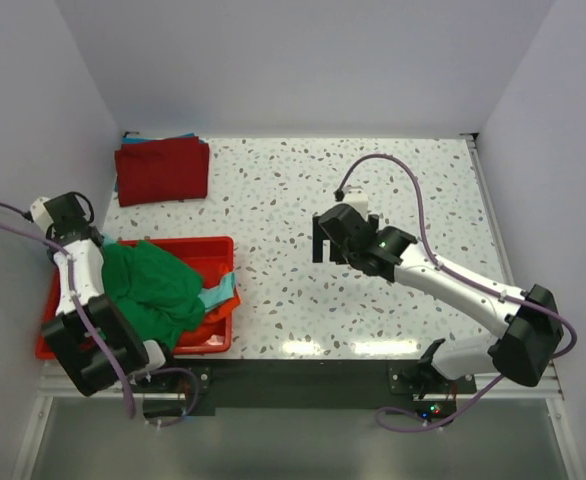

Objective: Fold and stack the t-shirts
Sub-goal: Grab the tshirt from the pile

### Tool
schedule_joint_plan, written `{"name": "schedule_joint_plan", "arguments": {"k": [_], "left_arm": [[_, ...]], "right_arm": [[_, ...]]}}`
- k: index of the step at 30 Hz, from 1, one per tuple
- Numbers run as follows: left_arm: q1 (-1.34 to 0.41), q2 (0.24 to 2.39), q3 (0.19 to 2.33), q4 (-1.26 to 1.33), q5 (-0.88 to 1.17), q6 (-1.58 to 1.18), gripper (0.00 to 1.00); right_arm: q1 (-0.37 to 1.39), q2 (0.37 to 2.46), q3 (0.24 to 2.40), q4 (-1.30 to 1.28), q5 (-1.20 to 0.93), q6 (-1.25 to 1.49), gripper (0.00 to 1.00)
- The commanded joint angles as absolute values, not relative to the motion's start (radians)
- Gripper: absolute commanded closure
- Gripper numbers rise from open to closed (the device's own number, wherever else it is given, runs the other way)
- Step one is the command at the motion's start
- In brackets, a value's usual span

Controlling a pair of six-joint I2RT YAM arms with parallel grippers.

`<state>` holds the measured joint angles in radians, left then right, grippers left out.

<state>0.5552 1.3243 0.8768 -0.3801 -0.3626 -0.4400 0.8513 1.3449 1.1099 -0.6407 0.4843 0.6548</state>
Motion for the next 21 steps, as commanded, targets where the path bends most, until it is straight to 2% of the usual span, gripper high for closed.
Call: {"name": "schedule_joint_plan", "arguments": {"k": [1,12,21], "left_arm": [[0.558,1.232,1.009,-0.397,-0.33,-0.511,1.0],[0.549,1.048,1.258,-0.459,-0.184,-0.456,1.0],[0.506,1.091,1.464,-0.473,-0.146,-0.485,1.0]], "right_arm": [[0.85,1.307,1.1,-0.612,0.466,0.657,0.01],[0.85,1.287,1.046,-0.561,0.442,0.669,0.01],[0.85,1.287,1.052,-0.568,0.436,0.657,0.01]]}}
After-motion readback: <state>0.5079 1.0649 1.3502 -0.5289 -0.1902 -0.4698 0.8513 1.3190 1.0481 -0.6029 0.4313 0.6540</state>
